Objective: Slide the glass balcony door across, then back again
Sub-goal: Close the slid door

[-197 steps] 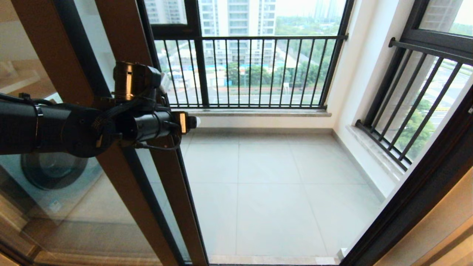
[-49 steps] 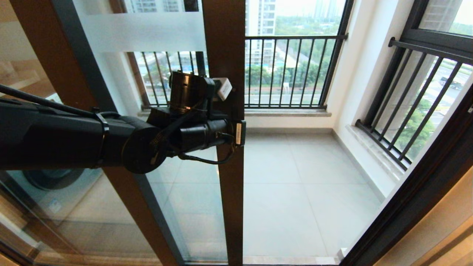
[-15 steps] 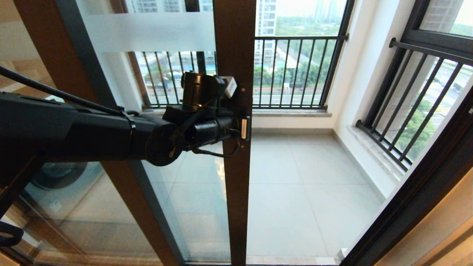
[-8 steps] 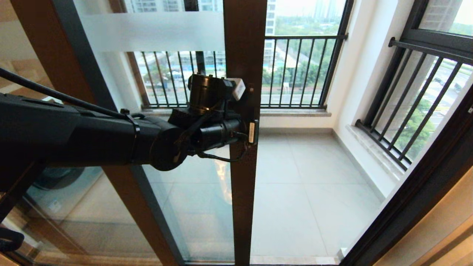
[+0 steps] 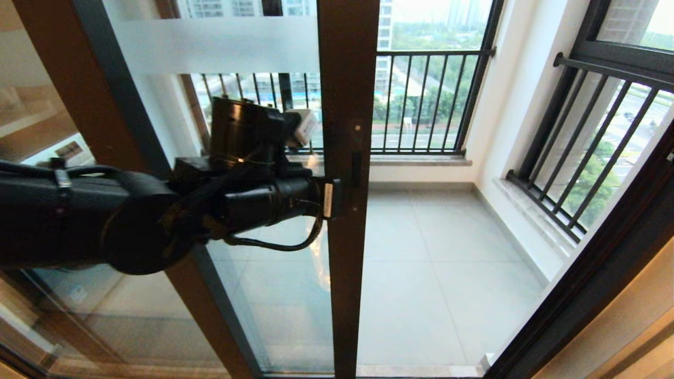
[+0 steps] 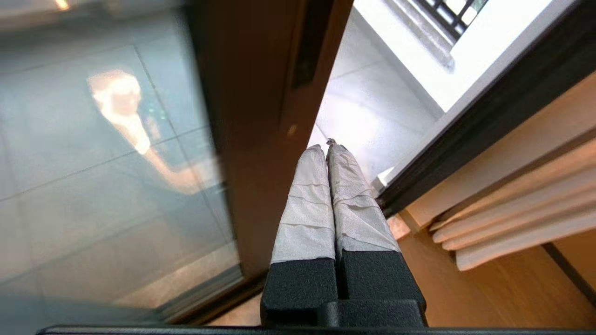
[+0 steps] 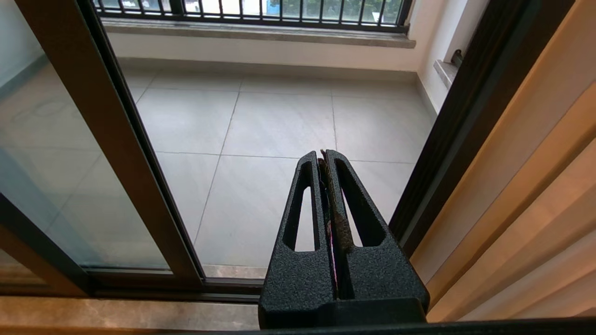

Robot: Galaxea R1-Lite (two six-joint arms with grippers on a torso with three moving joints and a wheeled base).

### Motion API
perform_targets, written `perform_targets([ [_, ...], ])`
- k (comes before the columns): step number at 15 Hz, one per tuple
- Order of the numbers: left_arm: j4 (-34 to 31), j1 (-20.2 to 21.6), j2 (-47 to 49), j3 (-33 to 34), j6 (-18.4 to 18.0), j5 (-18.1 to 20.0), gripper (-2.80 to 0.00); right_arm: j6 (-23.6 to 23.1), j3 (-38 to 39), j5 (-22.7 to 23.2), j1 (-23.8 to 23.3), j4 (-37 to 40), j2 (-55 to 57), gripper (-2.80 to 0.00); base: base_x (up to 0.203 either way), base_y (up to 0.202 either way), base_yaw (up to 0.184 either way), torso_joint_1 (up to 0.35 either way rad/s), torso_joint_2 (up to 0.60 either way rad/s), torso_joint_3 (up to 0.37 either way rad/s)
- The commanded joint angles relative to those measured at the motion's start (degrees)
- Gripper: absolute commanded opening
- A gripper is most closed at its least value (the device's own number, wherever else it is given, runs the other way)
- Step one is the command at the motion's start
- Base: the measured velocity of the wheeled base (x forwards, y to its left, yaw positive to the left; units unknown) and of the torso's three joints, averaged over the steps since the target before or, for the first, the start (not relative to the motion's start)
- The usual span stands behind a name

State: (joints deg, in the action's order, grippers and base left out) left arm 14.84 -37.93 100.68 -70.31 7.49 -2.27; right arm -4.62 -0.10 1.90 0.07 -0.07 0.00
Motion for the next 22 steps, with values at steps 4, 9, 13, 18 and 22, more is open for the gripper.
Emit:
perform_targets([
  [4, -4.8, 8.6, -30.2, 13.6, -2.3, -2.1, -2.80, 0.0, 0.0, 0.0, 0.0, 0.0, 0.1, -2.80, 0.000, 0.000, 0.000, 0.000, 0.00, 0.000],
  [9, -23.3, 27.1, -58.3, 18.4, -4.8, -11.8, -2.80, 0.0, 0.0, 0.0, 0.0, 0.0, 0.1, -2.80, 0.000, 0.000, 0.000, 0.000, 0.00, 0.000],
  [13, -37.3, 32.4, -77.5, 18.7, -7.3, -19.7, -2.80, 0.0, 0.0, 0.0, 0.0, 0.0, 0.1, -2.80, 0.000, 0.000, 0.000, 0.000, 0.00, 0.000],
  [18, -41.8, 37.0, -95.1, 27.1, -13.6, -20.3, -2.80, 0.0, 0.0, 0.0, 0.0, 0.0, 0.1, -2.80, 0.000, 0.000, 0.000, 0.000, 0.00, 0.000],
  [22, -35.9, 37.4, -100.7, 51.8, -14.4, -10.2, -2.80, 0.0, 0.0, 0.0, 0.0, 0.0, 0.1, -2.80, 0.000, 0.000, 0.000, 0.000, 0.00, 0.000],
])
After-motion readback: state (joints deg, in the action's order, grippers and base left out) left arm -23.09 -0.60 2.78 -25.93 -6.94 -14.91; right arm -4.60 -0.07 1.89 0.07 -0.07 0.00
